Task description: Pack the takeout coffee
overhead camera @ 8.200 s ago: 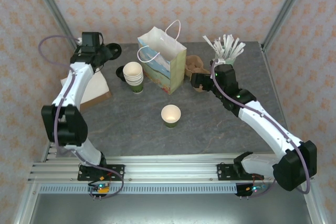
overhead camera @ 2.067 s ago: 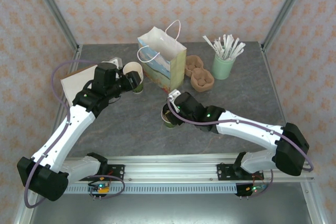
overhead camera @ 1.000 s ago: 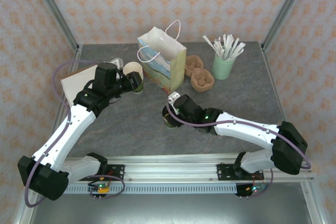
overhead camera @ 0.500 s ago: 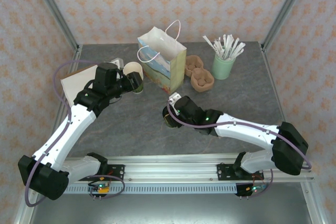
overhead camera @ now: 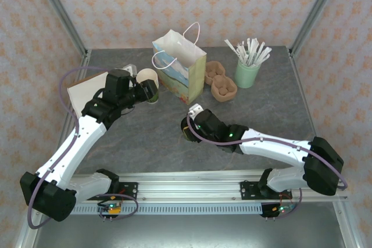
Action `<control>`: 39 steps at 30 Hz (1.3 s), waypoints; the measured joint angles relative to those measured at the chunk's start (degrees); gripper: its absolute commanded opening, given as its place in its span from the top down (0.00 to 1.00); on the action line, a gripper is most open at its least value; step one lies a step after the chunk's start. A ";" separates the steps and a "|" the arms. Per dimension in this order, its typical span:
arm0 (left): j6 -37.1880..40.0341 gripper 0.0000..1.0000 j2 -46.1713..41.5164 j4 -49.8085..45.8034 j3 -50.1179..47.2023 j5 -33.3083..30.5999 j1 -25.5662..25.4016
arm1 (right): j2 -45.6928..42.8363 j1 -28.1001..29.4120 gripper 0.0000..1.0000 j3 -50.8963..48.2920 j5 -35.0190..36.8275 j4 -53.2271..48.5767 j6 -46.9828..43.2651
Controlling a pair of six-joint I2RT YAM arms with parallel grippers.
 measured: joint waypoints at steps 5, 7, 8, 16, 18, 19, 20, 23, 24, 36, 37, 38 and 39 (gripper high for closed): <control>-0.13 0.41 -0.02 0.00 0.00 0.00 0.00 | 0.57 0.15 0.42 0.20 0.92 0.09 1.33; -0.13 0.41 -0.02 0.02 0.00 0.00 0.00 | 1.11 0.68 0.42 0.48 1.75 0.09 1.86; -0.13 0.41 -0.02 0.02 0.00 0.00 0.00 | 1.42 1.09 0.42 0.63 2.40 0.07 2.08; -0.20 0.41 0.00 0.04 0.00 0.24 0.00 | 2.71 2.58 0.42 1.38 5.73 -0.31 4.44; -0.20 0.41 0.00 0.04 0.00 0.28 0.00 | 2.82 2.73 0.43 1.38 6.05 -0.31 4.83; -0.20 0.41 0.00 0.04 0.00 0.35 0.00 | 2.84 2.84 0.43 1.38 6.27 -0.33 5.05; -0.20 0.41 0.00 0.07 0.00 0.42 0.00 | 2.93 3.02 0.43 1.40 6.60 -0.33 5.14; -0.20 0.41 0.00 0.07 0.00 0.44 0.00 | 3.28 3.41 0.43 1.62 7.43 -0.50 5.57; -0.20 0.41 0.00 0.07 0.00 0.44 0.00 | 3.32 3.50 0.43 1.64 7.67 -0.55 5.79; -0.66 0.41 0.59 0.24 0.00 0.83 0.00 | 4.72 4.63 0.43 2.75 10.12 -1.73 8.17; -0.81 0.41 0.76 0.26 0.00 0.90 0.00 | 5.03 4.81 0.43 2.99 10.54 -1.90 8.57; -0.87 0.41 0.87 0.26 0.00 0.94 0.00 | 5.22 5.01 0.43 3.17 10.95 -2.12 8.98; -1.05 0.41 1.01 0.26 0.00 1.07 0.00 | 5.38 5.11 0.43 3.23 11.32 -2.23 9.42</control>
